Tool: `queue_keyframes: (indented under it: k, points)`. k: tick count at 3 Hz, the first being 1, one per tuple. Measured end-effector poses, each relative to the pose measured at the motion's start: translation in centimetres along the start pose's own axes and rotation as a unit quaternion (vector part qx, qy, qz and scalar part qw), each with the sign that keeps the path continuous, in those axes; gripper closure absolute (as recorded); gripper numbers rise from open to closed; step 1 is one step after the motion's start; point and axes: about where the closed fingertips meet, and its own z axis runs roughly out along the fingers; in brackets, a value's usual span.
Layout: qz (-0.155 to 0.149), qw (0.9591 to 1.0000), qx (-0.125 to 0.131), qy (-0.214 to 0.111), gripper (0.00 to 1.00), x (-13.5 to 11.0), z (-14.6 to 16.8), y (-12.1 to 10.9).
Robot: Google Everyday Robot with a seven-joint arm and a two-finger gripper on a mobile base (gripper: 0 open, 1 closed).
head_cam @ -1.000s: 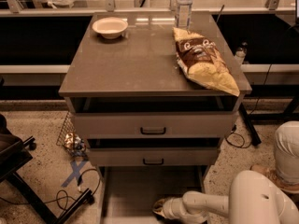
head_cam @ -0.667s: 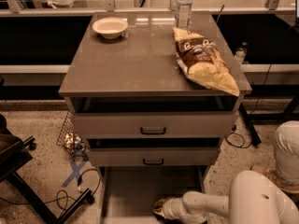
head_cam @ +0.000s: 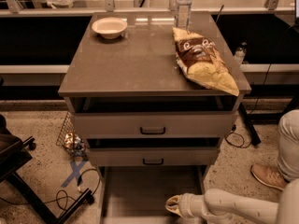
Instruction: Pick rxbar chocolate from bottom drawer and place on counter
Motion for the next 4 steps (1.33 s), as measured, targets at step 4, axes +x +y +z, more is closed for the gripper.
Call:
queue_keyframes:
  k: [4]
  points:
    - [-0.051,0.9869,0.042,-0.147,1.00,-15.3,-30.2,-4.0]
